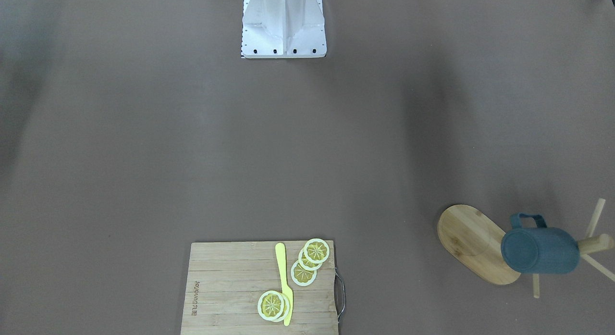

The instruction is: Hang cup on storage rack

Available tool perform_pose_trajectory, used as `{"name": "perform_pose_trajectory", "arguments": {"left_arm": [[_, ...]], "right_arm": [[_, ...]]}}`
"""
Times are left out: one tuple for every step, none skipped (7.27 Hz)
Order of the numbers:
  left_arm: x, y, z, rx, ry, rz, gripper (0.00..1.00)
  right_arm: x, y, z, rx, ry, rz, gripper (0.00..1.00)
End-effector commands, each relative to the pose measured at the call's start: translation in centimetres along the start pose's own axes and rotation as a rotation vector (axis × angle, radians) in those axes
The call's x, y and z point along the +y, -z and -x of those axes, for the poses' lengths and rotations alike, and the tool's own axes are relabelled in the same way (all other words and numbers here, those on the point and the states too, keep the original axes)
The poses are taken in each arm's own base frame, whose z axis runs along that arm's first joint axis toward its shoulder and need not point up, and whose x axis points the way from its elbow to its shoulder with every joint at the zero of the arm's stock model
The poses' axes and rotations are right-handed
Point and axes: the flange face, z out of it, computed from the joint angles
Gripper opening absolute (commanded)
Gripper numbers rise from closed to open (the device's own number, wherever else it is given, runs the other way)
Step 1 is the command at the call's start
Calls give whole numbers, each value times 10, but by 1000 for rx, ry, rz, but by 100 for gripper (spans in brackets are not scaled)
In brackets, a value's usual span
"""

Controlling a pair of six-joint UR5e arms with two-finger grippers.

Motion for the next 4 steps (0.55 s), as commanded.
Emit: {"name": "perform_pose_trajectory", "arguments": {"left_arm": [[0,2,-2,-1,-5,-4,99],[0,2,-2,-1,-4,-4,99],[1,2,-2,2,-4,-5,99],[1,2,-3,2,-5,-5,99]], "right_arm": [[2,2,2,-1,1,-1,100],[3,2,3,-11,0,0,100],[3,2,4,-20,1,-2,100],[4,2,3,-21,0,-2,100]]}}
